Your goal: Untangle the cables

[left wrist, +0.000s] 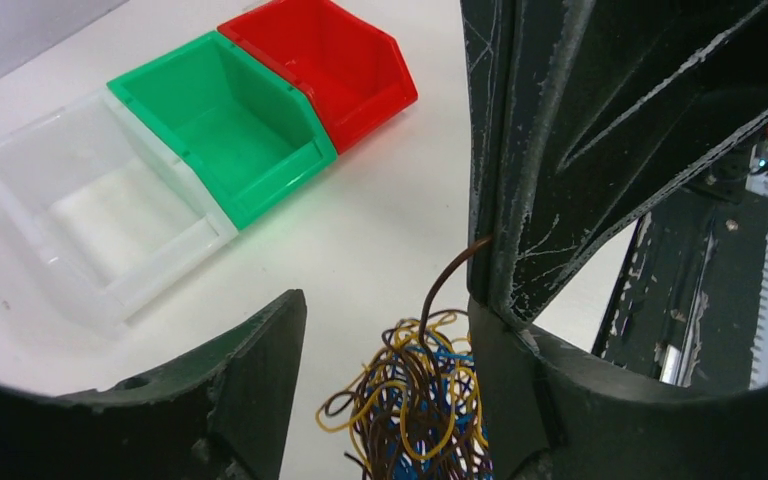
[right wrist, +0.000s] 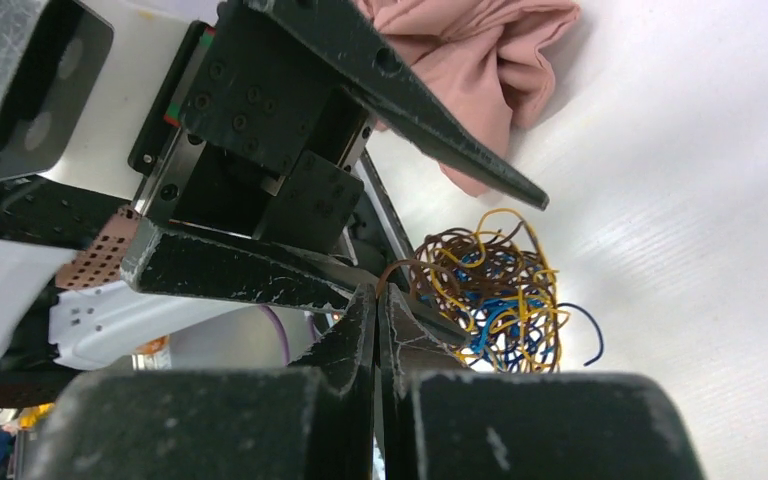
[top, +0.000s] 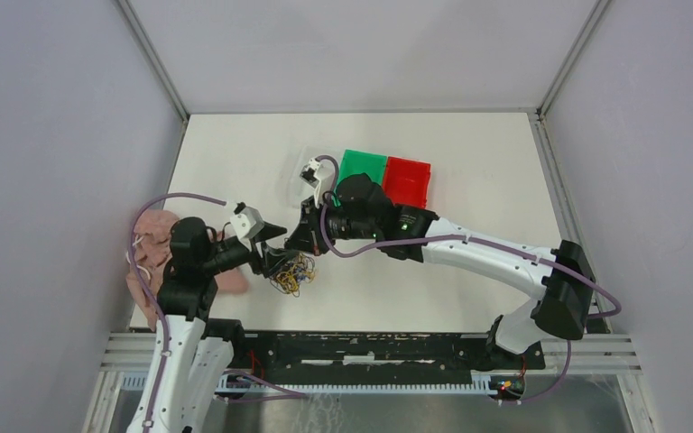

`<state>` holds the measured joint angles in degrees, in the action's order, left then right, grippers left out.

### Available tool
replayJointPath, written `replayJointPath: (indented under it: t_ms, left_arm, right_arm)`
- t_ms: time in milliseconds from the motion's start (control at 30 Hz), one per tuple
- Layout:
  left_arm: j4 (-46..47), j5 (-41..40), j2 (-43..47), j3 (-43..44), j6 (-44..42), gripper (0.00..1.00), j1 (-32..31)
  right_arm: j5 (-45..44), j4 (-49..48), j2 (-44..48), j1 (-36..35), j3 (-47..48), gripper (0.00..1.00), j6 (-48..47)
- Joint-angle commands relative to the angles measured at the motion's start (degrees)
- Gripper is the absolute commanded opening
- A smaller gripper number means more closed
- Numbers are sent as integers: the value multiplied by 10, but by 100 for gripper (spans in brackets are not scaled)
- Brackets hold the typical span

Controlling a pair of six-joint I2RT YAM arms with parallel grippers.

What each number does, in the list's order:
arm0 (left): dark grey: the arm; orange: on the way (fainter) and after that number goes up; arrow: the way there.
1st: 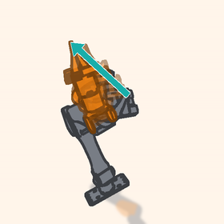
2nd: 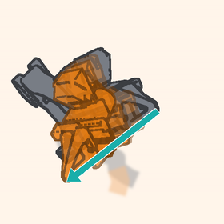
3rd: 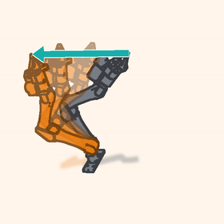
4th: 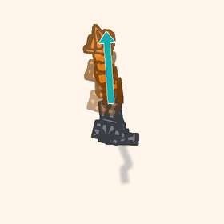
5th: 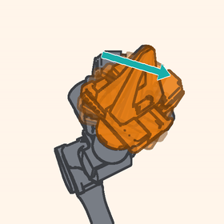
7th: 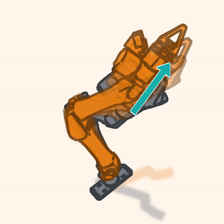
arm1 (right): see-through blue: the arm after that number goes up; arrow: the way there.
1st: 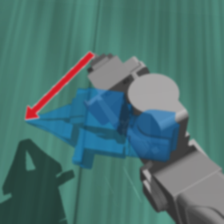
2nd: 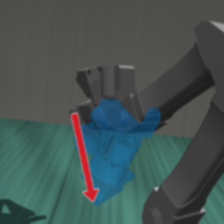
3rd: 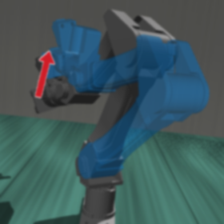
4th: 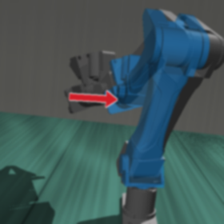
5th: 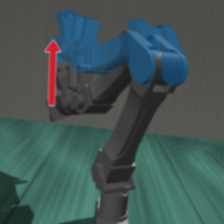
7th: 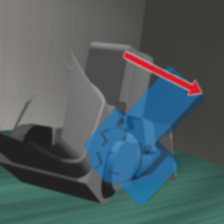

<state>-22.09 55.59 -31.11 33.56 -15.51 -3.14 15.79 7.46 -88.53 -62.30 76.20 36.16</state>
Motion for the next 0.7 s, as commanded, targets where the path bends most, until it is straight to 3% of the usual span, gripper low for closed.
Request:
replayJointPath:
  t_ms: [0, 200, 333, 433, 600, 633, 667]
  left_arm:
    - [117, 5, 12, -4, 115, 64, -1]
    - [133, -10, 14, -14, 126, 46, -1]
    - [167, -33, 25, -28, 155, 23, -1]
    - [185, -40, 29, -31, 174, 13, -1]
    - [204, -17, 26, -20, 227, 16, -1]
    - [206, -5, 26, -17, 235, 25, -1]
    - [206, 8, 25, -15, 244, 41, -1]
  right_arm:
    - [29, -53, 33, -1, 28, 0, 31]
    - [51, -78, 39, -1, 18, 0, 59]
    - [70, -102, 43, -1, 9, 0, 85]
    - [76, -111, 49, -1, 1, 0, 92]
    - [86, -111, 51, -2, -8, 0, 100]
    - [84, -112, 52, -2, -12, 0, 100]
    - [83, -113, 52, -1, -15, 0, 102]
